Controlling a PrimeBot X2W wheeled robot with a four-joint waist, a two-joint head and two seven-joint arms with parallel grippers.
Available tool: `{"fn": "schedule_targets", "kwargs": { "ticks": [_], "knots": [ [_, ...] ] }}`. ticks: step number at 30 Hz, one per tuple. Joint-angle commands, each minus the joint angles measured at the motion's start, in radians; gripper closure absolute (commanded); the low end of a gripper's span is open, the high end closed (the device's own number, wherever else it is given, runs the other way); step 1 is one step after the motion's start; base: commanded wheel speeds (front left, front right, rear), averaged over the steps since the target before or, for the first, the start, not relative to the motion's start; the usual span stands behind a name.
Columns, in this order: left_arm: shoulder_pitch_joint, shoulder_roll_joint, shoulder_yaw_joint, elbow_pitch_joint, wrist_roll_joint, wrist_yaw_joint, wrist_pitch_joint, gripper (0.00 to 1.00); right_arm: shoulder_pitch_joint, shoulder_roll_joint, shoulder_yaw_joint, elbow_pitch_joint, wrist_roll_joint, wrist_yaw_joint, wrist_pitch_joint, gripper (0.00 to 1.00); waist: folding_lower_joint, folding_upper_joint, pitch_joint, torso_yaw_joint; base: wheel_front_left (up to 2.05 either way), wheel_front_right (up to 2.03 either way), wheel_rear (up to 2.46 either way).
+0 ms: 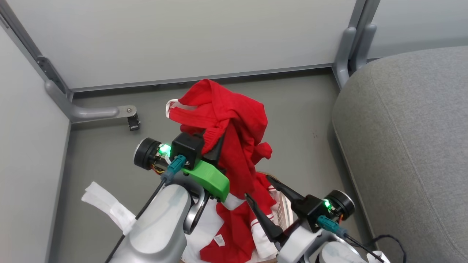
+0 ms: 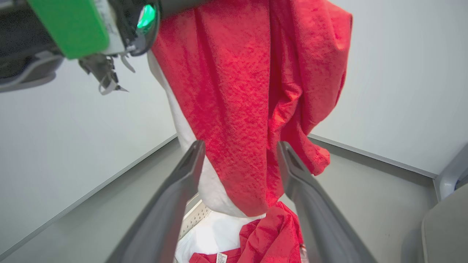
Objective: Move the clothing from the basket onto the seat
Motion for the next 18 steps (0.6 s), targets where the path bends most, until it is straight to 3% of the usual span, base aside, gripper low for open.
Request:
{"fn": "schedule_targets", "kwargs": {
  "ticks": [1,7,18],
  "knots": [
    [-0.019,0.003,-0.015,-0.010,-0.015,0.011,-0.004,1.00,-0.033,-0.008,0.030,0.001,0.008,-0.001,-0.005,0.00,0.0001,0.0000,0.004,0.013,0.00,0.00,0.00],
    [-0.044,0.002,-0.091,-0.026,-0.055,0.034,-0.004,1.00,-0.135,-0.008,0.147,0.051,-0.007,-0.001,-0.005,0.00,0.0001,0.0000,0.010,0.048,0.00,0.00,0.00],
    [-0.085,0.002,-0.220,-0.058,-0.132,0.072,-0.004,1.00,-0.201,0.014,0.059,0.152,-0.129,-0.001,-0.005,0.00,0.0001,0.0000,0.015,0.114,0.00,0.00,0.00]
  ]
}}
